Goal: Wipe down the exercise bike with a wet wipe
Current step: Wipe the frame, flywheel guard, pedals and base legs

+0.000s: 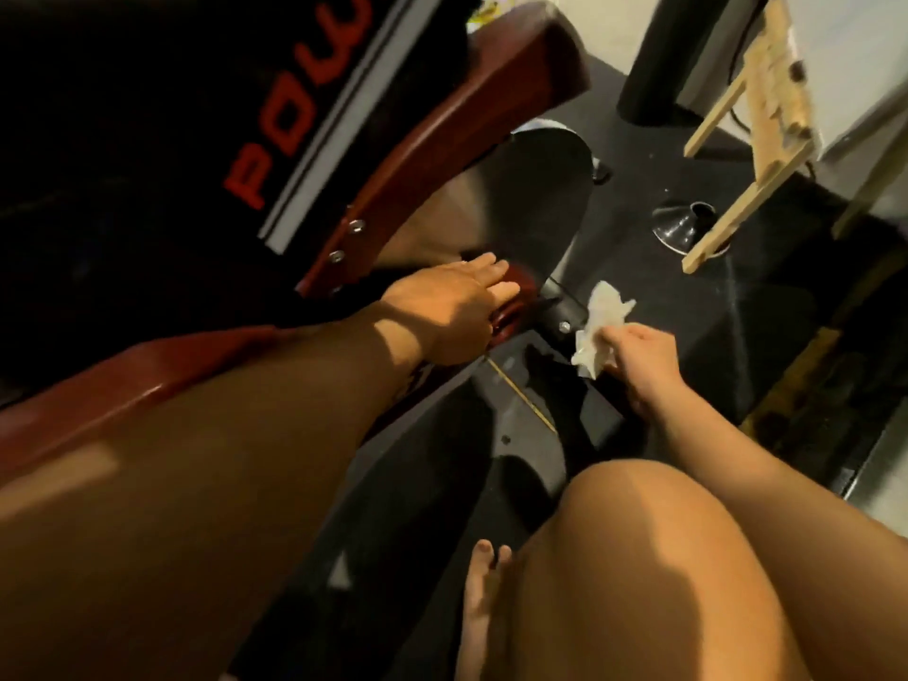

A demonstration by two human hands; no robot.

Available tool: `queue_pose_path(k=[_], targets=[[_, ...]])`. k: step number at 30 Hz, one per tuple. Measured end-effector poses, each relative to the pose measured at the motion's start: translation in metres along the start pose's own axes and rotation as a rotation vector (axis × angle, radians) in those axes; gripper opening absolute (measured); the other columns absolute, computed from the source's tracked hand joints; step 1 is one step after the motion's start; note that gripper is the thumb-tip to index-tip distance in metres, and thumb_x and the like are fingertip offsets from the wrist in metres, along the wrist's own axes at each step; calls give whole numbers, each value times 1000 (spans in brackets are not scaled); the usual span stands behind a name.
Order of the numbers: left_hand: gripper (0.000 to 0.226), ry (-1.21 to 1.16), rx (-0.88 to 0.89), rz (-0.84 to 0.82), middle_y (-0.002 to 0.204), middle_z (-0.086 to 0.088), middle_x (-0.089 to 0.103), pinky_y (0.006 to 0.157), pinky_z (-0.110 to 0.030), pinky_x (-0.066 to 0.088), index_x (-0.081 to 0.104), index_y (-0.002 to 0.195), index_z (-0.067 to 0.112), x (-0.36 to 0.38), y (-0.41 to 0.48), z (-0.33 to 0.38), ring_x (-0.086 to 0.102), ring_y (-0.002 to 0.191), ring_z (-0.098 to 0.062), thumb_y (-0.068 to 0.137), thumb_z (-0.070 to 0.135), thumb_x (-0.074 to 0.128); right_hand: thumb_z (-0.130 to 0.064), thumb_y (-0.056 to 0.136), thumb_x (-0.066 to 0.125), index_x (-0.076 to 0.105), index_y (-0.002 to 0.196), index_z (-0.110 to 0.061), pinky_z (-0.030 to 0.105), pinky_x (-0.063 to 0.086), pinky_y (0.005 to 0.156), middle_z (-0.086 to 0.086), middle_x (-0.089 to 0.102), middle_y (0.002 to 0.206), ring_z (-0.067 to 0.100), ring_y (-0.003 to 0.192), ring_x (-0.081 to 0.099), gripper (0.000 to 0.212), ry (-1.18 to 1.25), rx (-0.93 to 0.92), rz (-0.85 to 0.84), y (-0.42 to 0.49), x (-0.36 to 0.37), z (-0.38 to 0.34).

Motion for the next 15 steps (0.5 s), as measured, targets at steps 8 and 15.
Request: queue_pose_path(k=[8,15], targets=[[71,458,-194,-76,161,-17,-22,120,-57,-4,2,157,23,24,-108,8,-20,149,-35,99,41,37,-16,76,73,64,88,-33,37,55,71,0,69,82,22,76,67,22,-602,-628,-441,-120,96,-130],[68,581,-351,-25,162,-17,-17,116,-51,-18,2,157,16,36,-202,11,-19,149,-34,100,35,35,-22,80,76,69,83,-25,23,38,65,-7,63,76,15,76,61,8,-849,-828,-509,-212,124,-153]])
Point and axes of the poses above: each hand's wrist, its own y-axis towards the middle knuckle, its own x-axis out of the palm, z = x × y, the point moved 9 cm from there along y, towards the middle knuckle
